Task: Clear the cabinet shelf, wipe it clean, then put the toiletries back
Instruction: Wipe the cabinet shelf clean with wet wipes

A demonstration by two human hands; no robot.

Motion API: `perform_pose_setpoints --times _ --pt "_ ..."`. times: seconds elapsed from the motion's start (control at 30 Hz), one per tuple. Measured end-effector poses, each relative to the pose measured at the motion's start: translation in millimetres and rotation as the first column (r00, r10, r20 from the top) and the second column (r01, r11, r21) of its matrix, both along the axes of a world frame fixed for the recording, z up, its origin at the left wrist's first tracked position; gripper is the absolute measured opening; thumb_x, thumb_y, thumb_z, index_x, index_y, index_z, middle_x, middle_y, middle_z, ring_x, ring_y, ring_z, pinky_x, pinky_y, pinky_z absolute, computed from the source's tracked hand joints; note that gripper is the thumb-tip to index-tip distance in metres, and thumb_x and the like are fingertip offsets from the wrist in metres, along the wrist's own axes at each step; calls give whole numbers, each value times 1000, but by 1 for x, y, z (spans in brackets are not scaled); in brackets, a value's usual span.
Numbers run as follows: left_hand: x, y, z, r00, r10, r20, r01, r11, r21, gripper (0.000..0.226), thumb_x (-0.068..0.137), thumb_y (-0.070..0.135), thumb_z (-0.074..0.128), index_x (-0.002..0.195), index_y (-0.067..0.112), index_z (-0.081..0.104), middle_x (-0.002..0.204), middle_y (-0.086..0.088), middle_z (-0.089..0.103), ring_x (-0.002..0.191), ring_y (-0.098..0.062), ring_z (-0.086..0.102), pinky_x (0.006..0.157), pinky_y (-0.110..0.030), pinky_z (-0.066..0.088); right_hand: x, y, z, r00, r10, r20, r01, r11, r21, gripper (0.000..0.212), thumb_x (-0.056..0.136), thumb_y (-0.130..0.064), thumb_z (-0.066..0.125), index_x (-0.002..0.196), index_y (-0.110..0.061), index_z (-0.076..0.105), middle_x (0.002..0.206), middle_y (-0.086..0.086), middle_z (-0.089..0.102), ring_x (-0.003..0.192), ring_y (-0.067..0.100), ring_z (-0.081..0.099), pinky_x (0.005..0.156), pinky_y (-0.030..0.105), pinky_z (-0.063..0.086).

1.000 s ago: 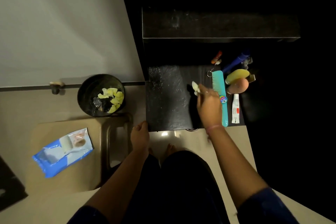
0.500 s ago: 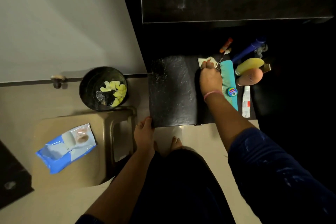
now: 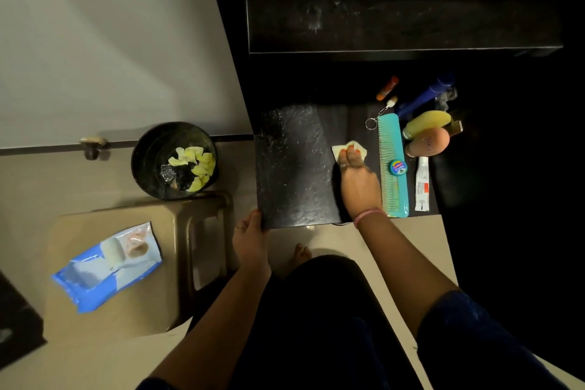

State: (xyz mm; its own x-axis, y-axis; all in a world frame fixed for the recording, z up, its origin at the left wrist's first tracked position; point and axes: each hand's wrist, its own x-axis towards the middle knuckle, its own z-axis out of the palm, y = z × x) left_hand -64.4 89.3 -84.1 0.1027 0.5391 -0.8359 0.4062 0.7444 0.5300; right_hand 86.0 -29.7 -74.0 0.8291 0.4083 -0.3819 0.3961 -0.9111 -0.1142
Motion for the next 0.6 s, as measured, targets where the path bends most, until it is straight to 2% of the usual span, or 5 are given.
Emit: perform_pose_setpoints --times 0.13,0.27,0.4,0.5,0.6 --pt "-3 0 -6 1000 21 -7 -21 1000 -17 5 88 17 61 83 17 64 103 -14 67 98 -28 63 94 -43 50 58 37 -2 995 -37 97 38 999 -4 42 92 6 33 132 0 43 146 17 34 106 41 58 85 47 47" --pt "-4 0 -9 999 44 24 -43 999 -33 8 89 18 61 81 16 63 88 -5 65 85 -18 61 79 -32 52 105 66 1 980 -71 188 78 996 -30 34 92 8 33 116 8 56 121 27 57 110 42 56 91 46 45" --pt "-8 1 -16 999 37 34 -36 999 -25 8 87 20 61 82 15 66 91 -9 66 88 -21 61 81 -35 49 109 79 1 981 -62 182 76 994 -72 35 91 6 33 119 8 54 122 28 57 116 41 51 94 43 42" --pt "-12 1 -19 995 -36 89 40 998 -44 17 89 26 55 96 17 67 93 -2 65 90 -18 59 78 -31 47 107 87 -2 983 -32 178 67 979 -194 26 63 -2 53 75 -9 75 72 11 72 73 25 70 60 24 55" --pt "-15 3 -19 992 -71 109 77 996 -54 16 90 28 53 95 20 66 93 0 65 93 -17 58 77 -29 47 115 96 -28 980 -9 201 4 1000 23 19 47 -12 50 46 -14 69 41 4 60 42 16 62 38 16 44"
